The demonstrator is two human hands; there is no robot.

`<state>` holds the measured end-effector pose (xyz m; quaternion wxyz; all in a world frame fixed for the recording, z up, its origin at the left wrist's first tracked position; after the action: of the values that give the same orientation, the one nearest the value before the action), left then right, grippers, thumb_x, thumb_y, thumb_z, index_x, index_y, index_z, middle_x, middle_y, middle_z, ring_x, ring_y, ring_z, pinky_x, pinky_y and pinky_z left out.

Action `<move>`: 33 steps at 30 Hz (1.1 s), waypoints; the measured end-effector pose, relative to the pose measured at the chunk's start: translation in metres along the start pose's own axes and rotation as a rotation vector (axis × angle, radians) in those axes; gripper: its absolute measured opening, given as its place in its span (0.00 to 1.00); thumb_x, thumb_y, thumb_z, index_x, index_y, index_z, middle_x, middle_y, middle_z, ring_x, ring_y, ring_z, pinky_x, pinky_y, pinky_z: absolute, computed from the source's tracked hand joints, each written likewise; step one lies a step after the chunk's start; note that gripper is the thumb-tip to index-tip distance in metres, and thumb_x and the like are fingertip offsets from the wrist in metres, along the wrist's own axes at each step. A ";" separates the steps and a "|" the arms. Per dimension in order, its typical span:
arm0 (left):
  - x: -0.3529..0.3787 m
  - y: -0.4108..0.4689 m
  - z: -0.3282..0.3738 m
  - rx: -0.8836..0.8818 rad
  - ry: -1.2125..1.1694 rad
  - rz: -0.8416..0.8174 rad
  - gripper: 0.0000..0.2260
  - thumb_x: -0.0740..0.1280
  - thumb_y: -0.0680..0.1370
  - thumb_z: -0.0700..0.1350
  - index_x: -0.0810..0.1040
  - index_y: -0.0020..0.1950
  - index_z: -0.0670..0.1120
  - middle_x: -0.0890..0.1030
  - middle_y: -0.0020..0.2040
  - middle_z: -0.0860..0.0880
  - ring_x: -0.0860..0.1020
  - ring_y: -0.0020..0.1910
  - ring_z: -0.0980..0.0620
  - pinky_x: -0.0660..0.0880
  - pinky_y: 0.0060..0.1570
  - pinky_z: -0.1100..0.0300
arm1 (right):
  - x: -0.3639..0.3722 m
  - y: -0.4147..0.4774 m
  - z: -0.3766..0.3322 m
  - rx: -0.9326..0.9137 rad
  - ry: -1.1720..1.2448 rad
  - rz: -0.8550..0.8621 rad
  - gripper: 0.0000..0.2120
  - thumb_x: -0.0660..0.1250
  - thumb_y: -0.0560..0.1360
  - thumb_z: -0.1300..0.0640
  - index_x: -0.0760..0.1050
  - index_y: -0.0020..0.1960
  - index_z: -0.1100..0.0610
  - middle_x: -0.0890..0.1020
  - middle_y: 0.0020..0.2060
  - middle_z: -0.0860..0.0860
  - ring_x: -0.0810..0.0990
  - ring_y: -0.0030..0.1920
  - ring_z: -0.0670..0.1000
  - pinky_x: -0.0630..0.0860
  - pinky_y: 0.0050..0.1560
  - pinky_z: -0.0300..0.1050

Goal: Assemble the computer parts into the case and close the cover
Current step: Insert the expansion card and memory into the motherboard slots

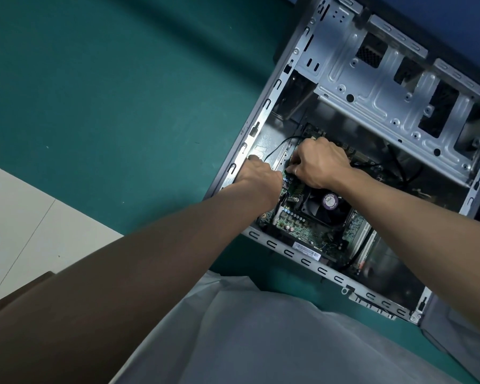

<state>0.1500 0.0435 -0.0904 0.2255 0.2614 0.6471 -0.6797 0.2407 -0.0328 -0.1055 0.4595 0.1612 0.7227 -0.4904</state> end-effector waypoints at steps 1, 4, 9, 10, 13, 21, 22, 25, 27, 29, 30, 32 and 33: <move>0.000 0.000 0.000 -0.004 -0.005 0.002 0.19 0.61 0.79 0.40 0.64 0.69 0.41 0.70 0.54 0.40 0.64 0.48 0.46 0.63 0.46 0.56 | -0.001 0.001 -0.001 0.003 0.000 -0.006 0.05 0.72 0.72 0.54 0.82 0.47 0.51 0.82 0.44 0.54 0.74 0.38 0.54 0.71 0.41 0.45; 0.000 0.000 -0.002 -0.008 -0.010 0.007 0.18 0.61 0.78 0.40 0.65 0.68 0.41 0.66 0.49 0.41 0.64 0.48 0.46 0.63 0.45 0.56 | -0.003 0.003 -0.004 -0.022 -0.020 -0.069 0.05 0.70 0.73 0.52 0.80 0.47 0.51 0.80 0.43 0.54 0.74 0.40 0.56 0.70 0.42 0.46; 0.002 0.002 0.000 0.000 0.015 0.012 0.19 0.62 0.78 0.41 0.65 0.68 0.41 0.71 0.55 0.40 0.67 0.51 0.45 0.63 0.46 0.55 | -0.010 0.003 0.000 -0.049 -0.020 -0.158 0.11 0.66 0.73 0.56 0.82 0.52 0.49 0.82 0.49 0.55 0.78 0.50 0.59 0.74 0.47 0.49; 0.002 0.002 0.001 0.002 0.018 0.013 0.19 0.62 0.79 0.41 0.64 0.68 0.41 0.72 0.57 0.40 0.67 0.52 0.45 0.63 0.47 0.55 | -0.011 0.003 0.001 -0.029 0.008 -0.147 0.11 0.67 0.73 0.57 0.82 0.53 0.48 0.82 0.50 0.54 0.79 0.50 0.58 0.74 0.48 0.48; 0.003 0.003 -0.001 -0.003 0.012 0.015 0.18 0.62 0.79 0.41 0.65 0.68 0.41 0.70 0.52 0.40 0.66 0.49 0.46 0.64 0.46 0.55 | -0.008 0.002 0.002 0.034 0.068 -0.082 0.08 0.69 0.73 0.57 0.82 0.50 0.49 0.83 0.48 0.52 0.78 0.48 0.56 0.71 0.47 0.47; 0.002 0.006 0.000 -0.017 -0.012 0.017 0.19 0.63 0.79 0.44 0.65 0.68 0.41 0.66 0.49 0.41 0.64 0.48 0.46 0.63 0.47 0.55 | -0.004 -0.003 0.005 0.066 0.066 -0.011 0.05 0.70 0.73 0.57 0.82 0.47 0.49 0.83 0.45 0.51 0.77 0.43 0.53 0.68 0.43 0.46; 0.003 0.006 -0.001 -0.022 -0.014 0.017 0.19 0.64 0.79 0.44 0.65 0.68 0.42 0.66 0.49 0.41 0.64 0.48 0.46 0.63 0.47 0.55 | -0.005 0.000 0.005 0.068 0.073 -0.027 0.05 0.70 0.73 0.56 0.82 0.47 0.48 0.83 0.45 0.50 0.76 0.42 0.53 0.69 0.43 0.46; 0.004 0.007 -0.001 -0.030 -0.014 0.007 0.19 0.63 0.77 0.41 0.65 0.67 0.42 0.67 0.48 0.41 0.64 0.48 0.45 0.64 0.46 0.55 | -0.004 0.001 -0.001 0.064 0.067 -0.022 0.05 0.69 0.73 0.57 0.82 0.48 0.50 0.82 0.45 0.51 0.79 0.45 0.55 0.74 0.47 0.49; 0.004 0.007 0.000 -0.027 -0.016 0.009 0.19 0.62 0.77 0.39 0.65 0.67 0.42 0.66 0.48 0.41 0.64 0.48 0.46 0.64 0.47 0.55 | -0.002 -0.002 -0.004 0.055 0.036 0.004 0.05 0.67 0.73 0.58 0.81 0.47 0.53 0.81 0.45 0.54 0.79 0.45 0.58 0.76 0.48 0.52; 0.004 0.007 0.000 -0.024 -0.018 0.014 0.18 0.62 0.77 0.40 0.65 0.67 0.42 0.67 0.48 0.41 0.65 0.48 0.46 0.64 0.47 0.55 | 0.000 -0.004 -0.003 0.053 0.032 0.018 0.05 0.67 0.72 0.58 0.80 0.46 0.53 0.81 0.44 0.55 0.78 0.44 0.58 0.75 0.46 0.52; 0.004 0.007 0.000 -0.024 -0.018 0.018 0.18 0.62 0.77 0.40 0.65 0.67 0.42 0.67 0.48 0.42 0.65 0.48 0.46 0.64 0.47 0.55 | 0.000 -0.004 -0.002 0.056 0.034 0.014 0.05 0.67 0.72 0.59 0.81 0.46 0.52 0.81 0.44 0.54 0.78 0.43 0.57 0.74 0.45 0.50; 0.005 0.008 -0.001 -0.028 -0.021 0.024 0.18 0.62 0.78 0.41 0.66 0.67 0.42 0.68 0.49 0.42 0.65 0.48 0.46 0.64 0.47 0.55 | 0.000 -0.001 0.000 0.066 0.040 -0.002 0.06 0.69 0.72 0.59 0.81 0.44 0.50 0.82 0.44 0.52 0.78 0.43 0.55 0.71 0.43 0.48; 0.006 0.008 -0.001 -0.028 -0.017 0.030 0.17 0.61 0.78 0.40 0.66 0.67 0.42 0.68 0.49 0.42 0.66 0.48 0.46 0.64 0.47 0.55 | -0.001 0.001 0.000 0.072 0.044 -0.009 0.05 0.69 0.72 0.59 0.81 0.44 0.49 0.82 0.44 0.51 0.78 0.43 0.54 0.70 0.43 0.47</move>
<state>0.1507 0.0444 -0.0998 0.2447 0.2620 0.6508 -0.6692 0.2417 -0.0327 -0.1053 0.4352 0.1852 0.7151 -0.5147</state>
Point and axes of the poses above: each hand's wrist, its own y-axis towards the middle knuckle, its own x-axis out of the palm, z = x × y, the point moved 4 cm from there along y, towards the middle knuckle
